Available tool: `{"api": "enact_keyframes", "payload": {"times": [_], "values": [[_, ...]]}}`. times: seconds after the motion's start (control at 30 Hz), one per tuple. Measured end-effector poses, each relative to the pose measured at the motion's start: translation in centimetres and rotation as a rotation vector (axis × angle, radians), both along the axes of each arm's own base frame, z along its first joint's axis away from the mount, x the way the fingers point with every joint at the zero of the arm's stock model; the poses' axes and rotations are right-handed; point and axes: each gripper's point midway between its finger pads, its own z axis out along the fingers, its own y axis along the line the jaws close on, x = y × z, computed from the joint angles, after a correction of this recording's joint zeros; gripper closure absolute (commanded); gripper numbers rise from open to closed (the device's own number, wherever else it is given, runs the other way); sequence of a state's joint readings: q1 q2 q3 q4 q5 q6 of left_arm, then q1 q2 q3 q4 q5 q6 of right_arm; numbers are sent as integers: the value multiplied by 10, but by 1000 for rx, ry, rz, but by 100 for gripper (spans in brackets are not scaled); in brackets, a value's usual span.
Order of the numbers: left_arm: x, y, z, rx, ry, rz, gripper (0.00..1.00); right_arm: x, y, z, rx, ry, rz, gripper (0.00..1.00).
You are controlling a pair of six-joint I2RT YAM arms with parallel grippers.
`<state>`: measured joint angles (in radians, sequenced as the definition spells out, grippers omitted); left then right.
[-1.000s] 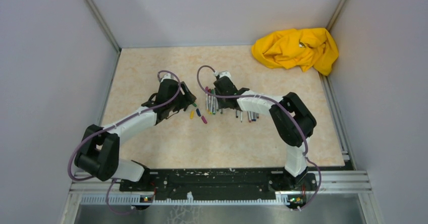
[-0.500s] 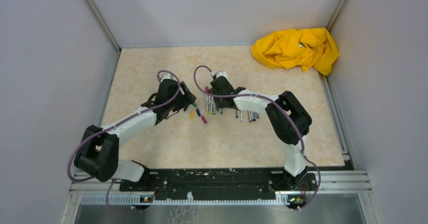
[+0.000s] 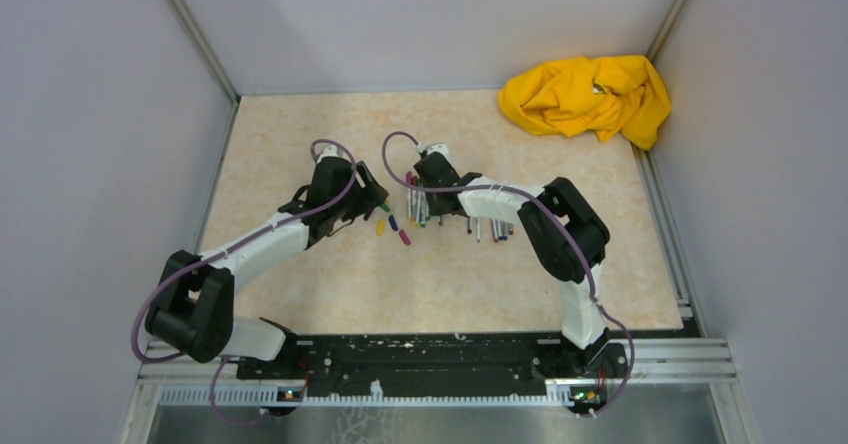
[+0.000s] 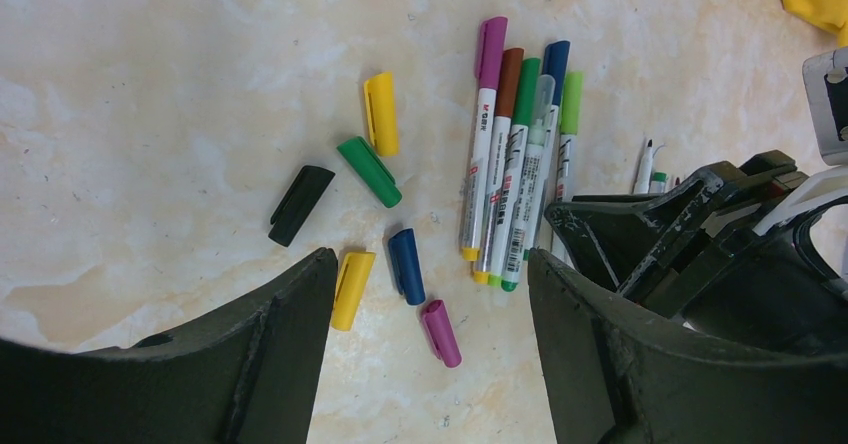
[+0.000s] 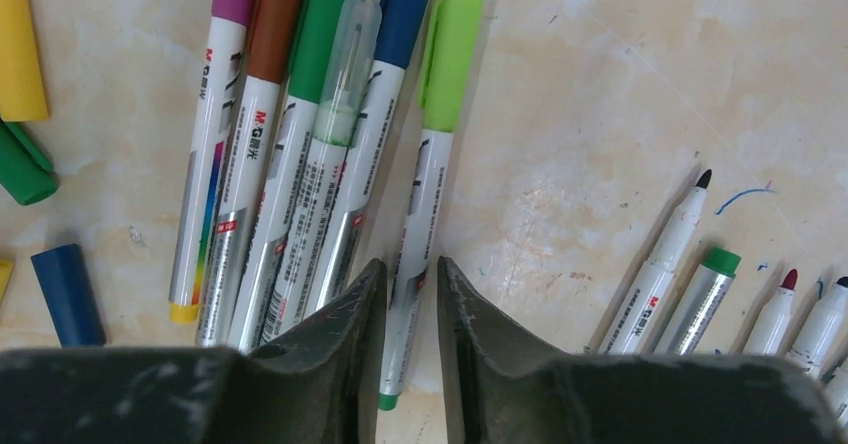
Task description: Open the pen caps
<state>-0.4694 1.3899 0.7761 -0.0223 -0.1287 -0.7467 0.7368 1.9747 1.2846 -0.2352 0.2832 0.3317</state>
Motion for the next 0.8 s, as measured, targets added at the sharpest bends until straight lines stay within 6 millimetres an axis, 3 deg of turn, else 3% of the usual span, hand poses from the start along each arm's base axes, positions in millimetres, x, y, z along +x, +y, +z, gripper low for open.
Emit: {"api": "enact_keyframes", "payload": {"times": [0.1,0.3,0.47,0.67,0.8], "values": [[0,0,0,-1,1,-2,24,0,0,0,1,1,-7,100],[-1,-5,1,-20,-3,-21,23,-4,-6,0,5,-8,-15,100],[-1,-17,8,-75,-18,-66,22,-24,-23,2,-3,3,-13,100],[0,-45,20,-197,-38,-150,23,-41,-34,30,54,-31,-6,100],[-5,-67,14,-259,-11,-206,22,-51,-31,50,124,-63,5,100]]}}
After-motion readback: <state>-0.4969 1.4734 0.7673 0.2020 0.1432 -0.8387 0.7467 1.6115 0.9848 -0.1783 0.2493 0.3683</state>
